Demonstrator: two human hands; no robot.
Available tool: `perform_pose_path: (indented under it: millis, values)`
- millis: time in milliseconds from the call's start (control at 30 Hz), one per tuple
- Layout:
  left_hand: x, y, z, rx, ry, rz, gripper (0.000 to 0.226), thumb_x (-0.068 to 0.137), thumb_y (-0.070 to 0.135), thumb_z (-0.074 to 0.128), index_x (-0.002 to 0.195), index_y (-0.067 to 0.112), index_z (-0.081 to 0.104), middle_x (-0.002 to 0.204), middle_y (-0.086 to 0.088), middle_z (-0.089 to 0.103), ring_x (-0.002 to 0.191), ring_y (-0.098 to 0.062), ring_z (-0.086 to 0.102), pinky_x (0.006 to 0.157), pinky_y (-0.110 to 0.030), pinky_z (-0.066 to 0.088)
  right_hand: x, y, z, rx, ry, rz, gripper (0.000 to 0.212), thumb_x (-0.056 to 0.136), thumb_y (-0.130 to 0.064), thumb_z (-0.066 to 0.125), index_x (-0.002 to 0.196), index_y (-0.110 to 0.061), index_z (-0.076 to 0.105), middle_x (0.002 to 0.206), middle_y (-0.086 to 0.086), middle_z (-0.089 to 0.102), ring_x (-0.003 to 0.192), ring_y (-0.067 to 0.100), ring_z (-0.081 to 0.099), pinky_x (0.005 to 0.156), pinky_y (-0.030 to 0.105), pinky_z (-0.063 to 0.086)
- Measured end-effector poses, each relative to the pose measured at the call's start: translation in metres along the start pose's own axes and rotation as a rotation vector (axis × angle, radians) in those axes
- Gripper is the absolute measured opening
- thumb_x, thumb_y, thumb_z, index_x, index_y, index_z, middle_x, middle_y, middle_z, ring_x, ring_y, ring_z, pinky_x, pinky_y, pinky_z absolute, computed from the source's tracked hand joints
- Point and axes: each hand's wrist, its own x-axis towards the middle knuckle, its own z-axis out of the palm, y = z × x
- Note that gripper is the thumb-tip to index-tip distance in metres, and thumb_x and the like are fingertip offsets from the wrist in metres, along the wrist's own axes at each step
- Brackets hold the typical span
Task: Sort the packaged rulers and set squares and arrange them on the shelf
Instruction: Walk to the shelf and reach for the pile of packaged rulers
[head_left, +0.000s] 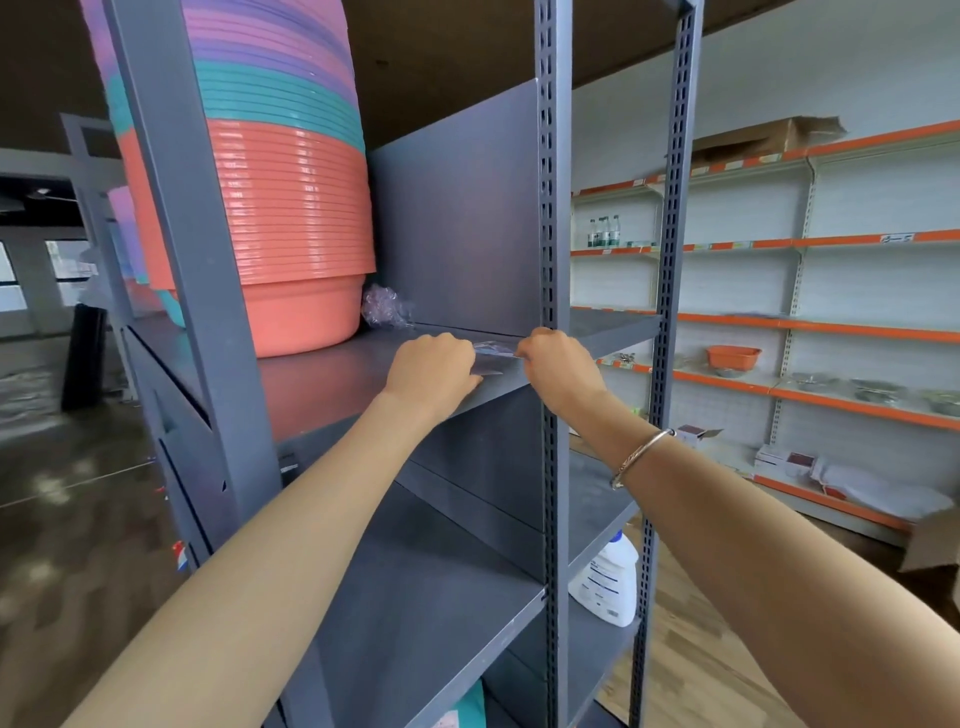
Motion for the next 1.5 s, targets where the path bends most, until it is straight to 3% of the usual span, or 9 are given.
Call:
perform_pose_path:
  millis: [200,367,500,633,767,900,1167,1333,1500]
  values:
    - [0.005,0.010,-0.009,-0.117,0.200,-0.015,0.017,0.097,0.011,0.045,0.097,0.013,0.062,0.096,-0.008,0.066,0.088,-0.033,0.061,0.062,-0.033,0.032,-0.008,0.023,-0.028,0.210,0.208,0.005,0.021,0.092,-0.002,0.045,0.094,0.000,0.066,0.098,0.013,0.060,0.082,0.033,0.058,0.070,0.039,0.049]
    - [0.017,0.039,-0.027,-0.409,0.381,0.022,0.019,0.099,0.013,0.044,0.099,0.008,0.062,0.095,-0.006,0.062,0.083,-0.025,0.058,0.061,-0.032,0.038,-0.024,0.045,-0.061,0.471,0.321,0.165,0.011,0.088,-0.003,0.057,0.088,0.000,0.067,0.089,0.011,0.064,0.077,0.019,0.057,0.069,0.026,0.046]
    - [0.026,0.068,-0.036,-0.558,0.380,0.061,0.022,0.099,0.013,0.043,0.103,0.005,0.064,0.100,-0.007,0.062,0.083,-0.022,0.056,0.065,-0.034,0.046,-0.041,0.066,-0.085,0.546,0.356,0.261,0.008,0.087,-0.003,0.055,0.086,-0.003,0.063,0.077,0.003,0.061,0.066,0.009,0.051,0.060,0.015,0.041]
    - [0.032,0.101,-0.039,-0.618,0.349,0.117,0.022,0.099,0.011,0.043,0.102,0.005,0.064,0.099,-0.008,0.061,0.077,-0.019,0.048,0.062,-0.031,0.037,-0.064,0.094,-0.097,0.434,0.349,0.281,0.008,0.089,-0.004,0.054,0.088,-0.003,0.062,0.074,0.004,0.059,0.067,0.015,0.051,0.060,0.021,0.038]
    - [0.044,0.133,-0.026,-0.529,0.320,0.197,0.024,0.097,0.006,0.046,0.107,0.010,0.067,0.102,-0.004,0.066,0.092,-0.024,0.061,0.067,-0.032,0.043,-0.092,0.124,-0.102,0.267,0.301,0.281,0.012,0.091,-0.006,0.049,0.087,-0.003,0.060,0.074,0.008,0.063,0.068,0.023,0.057,0.064,0.032,0.048]
    - [0.054,0.167,-0.016,-0.406,0.311,0.304,0.025,0.097,0.008,0.048,0.111,0.017,0.067,0.103,-0.002,0.067,0.099,-0.024,0.061,0.087,-0.035,0.042,-0.120,0.153,-0.104,0.073,0.217,0.254,0.012,0.087,0.000,0.047,0.082,-0.007,0.056,0.075,0.006,0.059,0.067,0.027,0.055,0.064,0.044,0.051]
    - [0.057,0.242,0.019,-0.364,0.258,0.461,0.024,0.094,0.009,0.049,0.105,0.019,0.068,0.105,0.000,0.068,0.104,-0.022,0.059,0.092,-0.034,0.037,-0.179,0.197,-0.099,-0.290,-0.016,0.403,0.015,0.093,-0.008,0.042,0.096,-0.011,0.056,0.092,0.009,0.063,0.076,0.032,0.059,0.061,0.036,0.050]
    - [0.066,0.292,0.037,-0.359,0.195,0.552,0.023,0.094,0.006,0.050,0.102,0.019,0.067,0.100,0.000,0.068,0.099,-0.023,0.058,0.088,-0.033,0.036,-0.209,0.236,-0.091,-0.407,-0.092,0.478,0.018,0.092,-0.005,0.044,0.100,-0.011,0.059,0.097,0.009,0.066,0.083,0.029,0.057,0.068,0.027,0.030]
    - [0.095,0.349,0.052,-0.365,0.172,0.623,0.023,0.093,0.002,0.046,0.101,0.016,0.063,0.102,-0.001,0.067,0.099,-0.024,0.058,0.085,-0.032,0.035,-0.215,0.289,-0.079,-0.436,-0.154,0.513,0.011,0.091,-0.006,0.048,0.097,-0.010,0.056,0.096,0.009,0.066,0.082,0.029,0.054,0.072,0.027,0.027]
